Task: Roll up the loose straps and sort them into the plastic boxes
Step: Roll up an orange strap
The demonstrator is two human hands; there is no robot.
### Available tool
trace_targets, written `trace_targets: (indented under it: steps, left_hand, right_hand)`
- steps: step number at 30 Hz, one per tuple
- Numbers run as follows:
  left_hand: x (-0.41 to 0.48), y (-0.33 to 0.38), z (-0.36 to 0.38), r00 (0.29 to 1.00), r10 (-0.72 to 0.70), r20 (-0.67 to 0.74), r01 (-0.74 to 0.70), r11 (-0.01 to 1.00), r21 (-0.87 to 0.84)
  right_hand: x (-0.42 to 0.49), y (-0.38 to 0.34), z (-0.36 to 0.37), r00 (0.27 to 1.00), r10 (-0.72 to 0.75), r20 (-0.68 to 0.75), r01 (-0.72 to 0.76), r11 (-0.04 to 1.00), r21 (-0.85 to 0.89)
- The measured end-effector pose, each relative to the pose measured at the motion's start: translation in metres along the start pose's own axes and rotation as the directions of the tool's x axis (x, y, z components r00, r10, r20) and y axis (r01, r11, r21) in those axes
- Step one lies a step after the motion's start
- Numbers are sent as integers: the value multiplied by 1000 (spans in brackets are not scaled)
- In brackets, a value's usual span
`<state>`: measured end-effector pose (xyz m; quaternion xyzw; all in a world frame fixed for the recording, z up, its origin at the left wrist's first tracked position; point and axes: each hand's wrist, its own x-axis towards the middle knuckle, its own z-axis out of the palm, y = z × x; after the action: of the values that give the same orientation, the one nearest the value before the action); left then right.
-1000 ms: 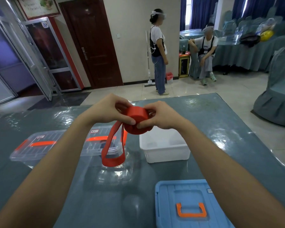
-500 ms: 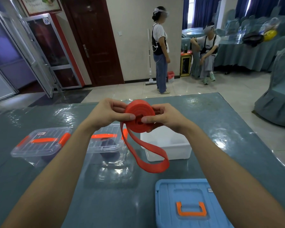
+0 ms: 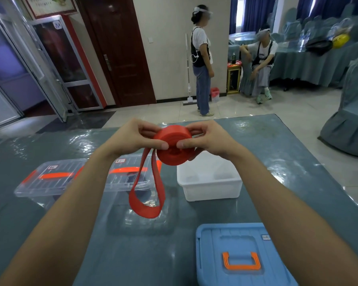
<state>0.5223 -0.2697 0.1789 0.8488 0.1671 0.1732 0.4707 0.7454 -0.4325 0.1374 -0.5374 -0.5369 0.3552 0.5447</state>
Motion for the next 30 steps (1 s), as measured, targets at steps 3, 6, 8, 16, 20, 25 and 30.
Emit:
trace_targets:
  steps: [3,6,8,16,20,25,30]
  left_hand:
    - [-8,-24,9,999,-2,-54,-8,983,-183]
    - [-9,-40,20,992,-30,-123,-6,960,-281]
    - [-8,-44,27,988,-41,-148,-5,955,-298]
    - [7,-6,11,999,-48,-10,49,991,127]
    - [18,15,14,994,-62,88,21,915,402]
    - [14,12,-4,996,-17,91,-9,959,285]
    - [-5,-32,-3,999,-43,-12,42,992,-120]
  right_hand:
    - [-1,6,1,998,-21,-62,27,994,107]
    - [-1,13,3,994,-16,-106,34,986,165]
    - [-3,19,4,993,-10,-114,31,983,182]
    - [1,5,-5,984,157,86,-136,969,-208]
    - [7,-1,10,987,121,104,-79,936,-342]
    - [4,8,11,999,43,18,-41,991,-124]
    - [-1,11,5,995,-4,-103,15,995,102]
